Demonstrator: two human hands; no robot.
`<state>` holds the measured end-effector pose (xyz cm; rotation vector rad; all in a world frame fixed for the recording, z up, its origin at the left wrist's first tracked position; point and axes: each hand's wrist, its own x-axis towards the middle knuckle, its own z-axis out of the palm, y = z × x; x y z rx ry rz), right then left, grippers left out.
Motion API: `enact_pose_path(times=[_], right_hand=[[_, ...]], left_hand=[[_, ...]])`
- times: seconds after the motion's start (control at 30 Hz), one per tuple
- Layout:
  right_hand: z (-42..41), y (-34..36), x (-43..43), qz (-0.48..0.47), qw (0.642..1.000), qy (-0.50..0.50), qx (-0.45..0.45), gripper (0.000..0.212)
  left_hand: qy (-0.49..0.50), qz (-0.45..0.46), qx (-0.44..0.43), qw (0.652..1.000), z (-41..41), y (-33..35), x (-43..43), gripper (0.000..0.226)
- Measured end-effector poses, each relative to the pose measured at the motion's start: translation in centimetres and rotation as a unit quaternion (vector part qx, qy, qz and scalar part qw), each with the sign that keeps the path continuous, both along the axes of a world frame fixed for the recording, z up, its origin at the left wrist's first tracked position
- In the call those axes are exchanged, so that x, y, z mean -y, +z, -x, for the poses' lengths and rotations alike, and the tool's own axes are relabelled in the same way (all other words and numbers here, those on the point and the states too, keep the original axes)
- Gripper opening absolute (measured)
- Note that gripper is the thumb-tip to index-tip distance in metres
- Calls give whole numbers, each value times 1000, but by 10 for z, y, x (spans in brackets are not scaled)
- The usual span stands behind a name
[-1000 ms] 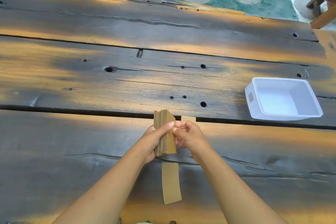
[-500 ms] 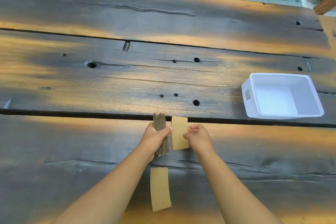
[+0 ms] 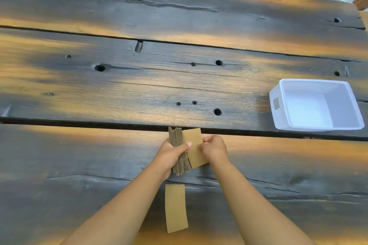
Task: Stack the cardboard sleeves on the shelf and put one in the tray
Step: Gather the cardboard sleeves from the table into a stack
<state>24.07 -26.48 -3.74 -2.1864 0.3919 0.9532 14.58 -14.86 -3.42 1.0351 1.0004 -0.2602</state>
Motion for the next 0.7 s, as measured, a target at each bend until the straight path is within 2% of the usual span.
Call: enact_pose_path(times=[0.1,0.17,0.27,0.37,0.53,0.7], right_hand=[[2,1,-4,-15,1000,9,-11,7],[4,4,-5,-33,999,30,-19,11],[4,13,-3,-63,997,35,-10,22],[1,32,6,-138,990,-4,-28,14],[5,74,21,-336,933,-24,-129,16],[35,83,4,-384,905,-21,-180,18]], left_hand=[[11,-3,7,1000,3,3,0,33],[27,-10,14,999,5,6,-1,38],[54,0,33,998,10,13,-6,36],[58,29,62,996,16,26,-14,33],[34,47,97,994,34,51,-31,43],[-3,110,116,987,60,66,-33,57]])
